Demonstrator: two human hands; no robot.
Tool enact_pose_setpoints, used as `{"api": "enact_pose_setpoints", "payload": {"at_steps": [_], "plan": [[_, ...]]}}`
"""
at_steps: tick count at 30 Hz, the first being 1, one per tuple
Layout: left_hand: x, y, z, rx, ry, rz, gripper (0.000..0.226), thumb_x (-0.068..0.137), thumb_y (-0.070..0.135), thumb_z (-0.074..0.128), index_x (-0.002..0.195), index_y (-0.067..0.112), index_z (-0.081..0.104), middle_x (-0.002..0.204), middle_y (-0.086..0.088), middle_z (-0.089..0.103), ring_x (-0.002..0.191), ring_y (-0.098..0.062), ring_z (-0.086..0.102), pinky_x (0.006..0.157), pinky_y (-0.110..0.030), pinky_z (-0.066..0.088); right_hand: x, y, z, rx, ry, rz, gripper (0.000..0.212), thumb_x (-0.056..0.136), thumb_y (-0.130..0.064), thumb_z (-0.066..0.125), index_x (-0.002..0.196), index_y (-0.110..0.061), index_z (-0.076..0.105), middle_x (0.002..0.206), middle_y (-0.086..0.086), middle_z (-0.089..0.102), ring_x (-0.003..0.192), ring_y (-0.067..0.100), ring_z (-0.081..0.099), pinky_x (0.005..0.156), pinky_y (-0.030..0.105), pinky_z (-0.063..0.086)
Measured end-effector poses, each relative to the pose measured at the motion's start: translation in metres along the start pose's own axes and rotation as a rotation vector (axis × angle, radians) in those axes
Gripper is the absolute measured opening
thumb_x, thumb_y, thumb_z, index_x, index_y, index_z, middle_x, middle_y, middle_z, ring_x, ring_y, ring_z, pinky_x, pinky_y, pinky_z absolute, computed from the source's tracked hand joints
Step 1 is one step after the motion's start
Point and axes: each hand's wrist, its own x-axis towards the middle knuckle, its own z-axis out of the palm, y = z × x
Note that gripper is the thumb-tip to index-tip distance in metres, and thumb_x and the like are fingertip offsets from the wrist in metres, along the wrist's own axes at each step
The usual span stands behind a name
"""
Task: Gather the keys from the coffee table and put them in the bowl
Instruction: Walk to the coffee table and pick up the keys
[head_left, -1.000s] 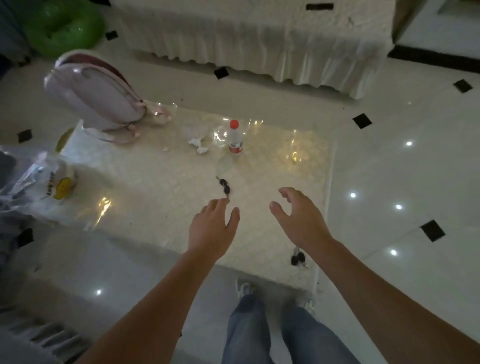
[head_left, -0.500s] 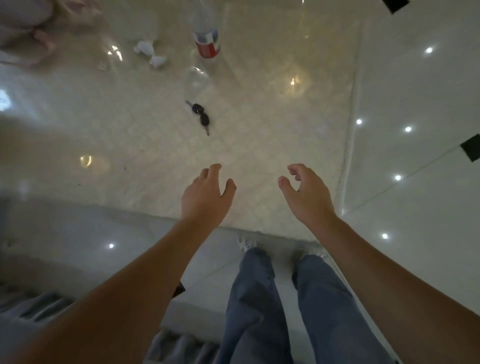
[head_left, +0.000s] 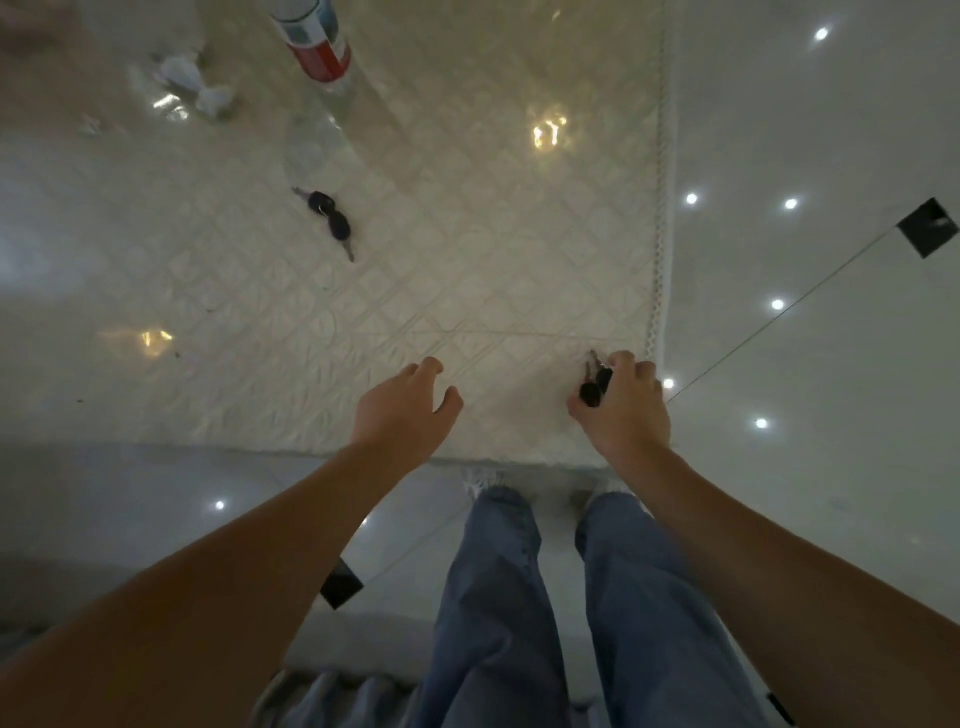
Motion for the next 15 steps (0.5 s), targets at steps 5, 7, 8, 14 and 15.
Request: {"api": "enact_pose_setpoints", "payload": {"at_steps": [5, 7, 8, 14, 15], "plan": [[0.007, -0.011, 0.008, 0.016, -0.007, 0.013, 0.042, 0.092, 0.05, 0.04, 0.123, 0.023, 0.051, 0.11, 0.001, 0.066, 0.085, -0.018, 0.064, 0.067, -0.031, 0.042, 0.006, -0.005, 0.02, -0.021, 0.028, -0.068, 0.054, 0.076, -0.028, 0.076, 0.117, -0.014, 0.043, 0.119, 0.011, 0.046, 0.107, 0.028, 0.047, 0.076, 0.038, 0.047], [0.006, -0.014, 0.011, 0.016, 0.004, 0.018, 0.042, 0.092, 0.05, 0.04, 0.123, 0.023, 0.052, 0.111, 0.002, 0.066, 0.084, -0.017, 0.063, 0.066, -0.029, 0.039, 0.008, -0.007, 0.021, -0.026, 0.036, -0.123, 0.042, 0.08, -0.022, 0.072, 0.112, -0.013, 0.046, 0.114, 0.01, 0.049, 0.1, 0.027, 0.05, 0.068, 0.036, 0.044], [0.006, -0.015, 0.011, 0.013, 0.007, 0.019, 0.042, 0.092, 0.049, 0.04, 0.123, 0.023, 0.052, 0.111, 0.002, 0.065, 0.084, -0.016, 0.063, 0.066, -0.029, 0.039, 0.009, -0.008, 0.021, -0.036, 0.029, -0.152, 0.035, 0.082, -0.019, 0.069, 0.11, -0.012, 0.048, 0.112, 0.01, 0.051, 0.097, 0.026, 0.051, 0.067, 0.035, 0.043], [0.009, -0.02, 0.006, 0.003, 0.009, 0.021, 0.04, 0.093, 0.047, 0.042, 0.122, 0.021, 0.053, 0.112, 0.001, 0.065, 0.084, -0.018, 0.063, 0.068, -0.031, 0.044, 0.014, -0.014, 0.016, -0.063, -0.036, -0.193, 0.018, 0.088, -0.013, 0.058, 0.105, -0.009, 0.058, 0.107, 0.011, 0.058, 0.093, 0.026, 0.056, 0.077, 0.04, 0.051], [0.01, -0.021, 0.004, 0.003, 0.009, 0.02, 0.04, 0.093, 0.046, 0.042, 0.121, 0.021, 0.053, 0.111, 0.001, 0.065, 0.085, -0.019, 0.063, 0.069, -0.032, 0.047, 0.015, -0.016, 0.015, -0.053, -0.044, -0.195, 0.017, 0.088, -0.013, 0.058, 0.105, -0.008, 0.058, 0.106, 0.01, 0.057, 0.093, 0.027, 0.056, 0.076, 0.04, 0.051]]}}
